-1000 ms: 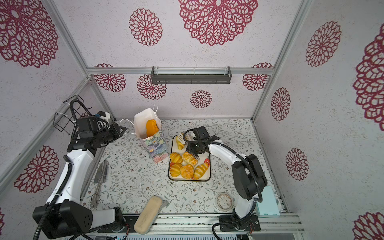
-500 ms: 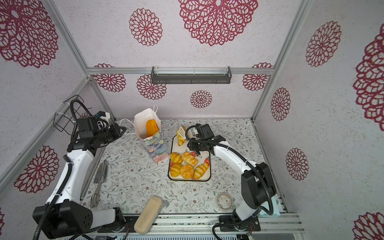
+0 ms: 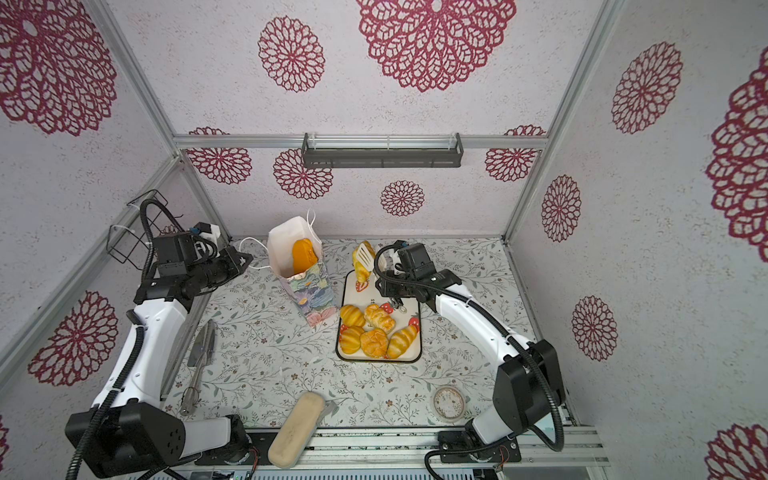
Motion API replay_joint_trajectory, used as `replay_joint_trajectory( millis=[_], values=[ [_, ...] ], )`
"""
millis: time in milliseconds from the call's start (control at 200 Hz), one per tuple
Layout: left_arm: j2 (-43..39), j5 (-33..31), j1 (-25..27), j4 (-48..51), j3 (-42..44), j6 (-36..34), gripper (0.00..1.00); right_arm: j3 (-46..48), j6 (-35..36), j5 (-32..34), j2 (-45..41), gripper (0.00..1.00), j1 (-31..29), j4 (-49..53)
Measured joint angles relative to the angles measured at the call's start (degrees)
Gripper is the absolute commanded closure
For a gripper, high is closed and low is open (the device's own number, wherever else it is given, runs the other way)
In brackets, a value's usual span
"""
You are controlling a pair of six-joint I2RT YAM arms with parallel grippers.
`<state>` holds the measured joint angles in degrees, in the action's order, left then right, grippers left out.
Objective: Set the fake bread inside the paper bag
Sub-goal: 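Lift the croissant with the tongs and carry it over the paper bag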
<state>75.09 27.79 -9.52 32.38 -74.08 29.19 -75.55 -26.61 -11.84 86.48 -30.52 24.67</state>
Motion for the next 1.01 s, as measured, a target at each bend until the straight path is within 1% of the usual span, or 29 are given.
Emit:
replay_joint_trajectory(
  millis=[610,1006],
  values=[
    [0.0,0.0,0.0,0.0,0.0,0.0,1.0,-4.2,0.0,-0.4,-3.5,0.58,-0.9,2.0],
    [0.0,0.0,0.0,0.0,0.0,0.0,1.0,-8.7,1.0,-0.4,-3.5,0.58,-5.1,3.2]
  ],
)
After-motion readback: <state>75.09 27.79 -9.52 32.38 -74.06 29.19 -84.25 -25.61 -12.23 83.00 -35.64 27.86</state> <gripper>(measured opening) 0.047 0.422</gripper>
